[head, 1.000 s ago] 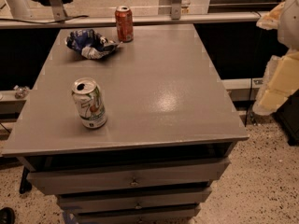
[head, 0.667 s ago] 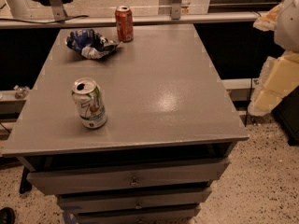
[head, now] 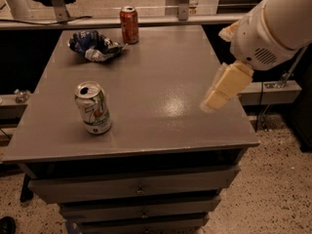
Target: Pick blue chip bag
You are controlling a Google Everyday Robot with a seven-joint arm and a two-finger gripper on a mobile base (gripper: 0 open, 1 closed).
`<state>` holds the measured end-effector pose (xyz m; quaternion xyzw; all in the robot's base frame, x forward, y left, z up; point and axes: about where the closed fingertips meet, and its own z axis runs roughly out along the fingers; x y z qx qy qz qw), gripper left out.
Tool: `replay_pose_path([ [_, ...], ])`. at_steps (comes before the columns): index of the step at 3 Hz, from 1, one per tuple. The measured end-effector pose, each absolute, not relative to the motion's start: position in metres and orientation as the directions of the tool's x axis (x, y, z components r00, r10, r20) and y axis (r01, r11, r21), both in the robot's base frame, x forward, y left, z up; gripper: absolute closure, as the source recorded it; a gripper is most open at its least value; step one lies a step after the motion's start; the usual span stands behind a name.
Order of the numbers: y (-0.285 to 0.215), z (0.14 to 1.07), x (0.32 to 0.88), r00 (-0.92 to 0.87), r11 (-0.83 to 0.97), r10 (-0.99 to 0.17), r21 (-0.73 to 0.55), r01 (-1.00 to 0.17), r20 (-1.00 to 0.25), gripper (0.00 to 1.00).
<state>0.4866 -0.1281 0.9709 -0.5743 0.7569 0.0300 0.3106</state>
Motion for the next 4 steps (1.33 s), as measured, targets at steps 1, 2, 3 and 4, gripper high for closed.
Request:
replay_pose_path([
  [1,-0.087,0.959,0.533,-0.100,0.353,-0.779,-0.302,-0.885,-0.619,0.00],
  [2,-0.038,0.958,0.574,-0.045,0.376,-0.676,-0.292,-0.879,-0.735,0.00],
  [3,-0.038,0.958,0.574,-0.045,0.376,-0.676,-0.292,-0.879,-0.735,0.00],
  [4,-0.017,0.955,0.591,-0.009,0.383,-0.626,-0.296,-0.875,-0.780,0.00],
])
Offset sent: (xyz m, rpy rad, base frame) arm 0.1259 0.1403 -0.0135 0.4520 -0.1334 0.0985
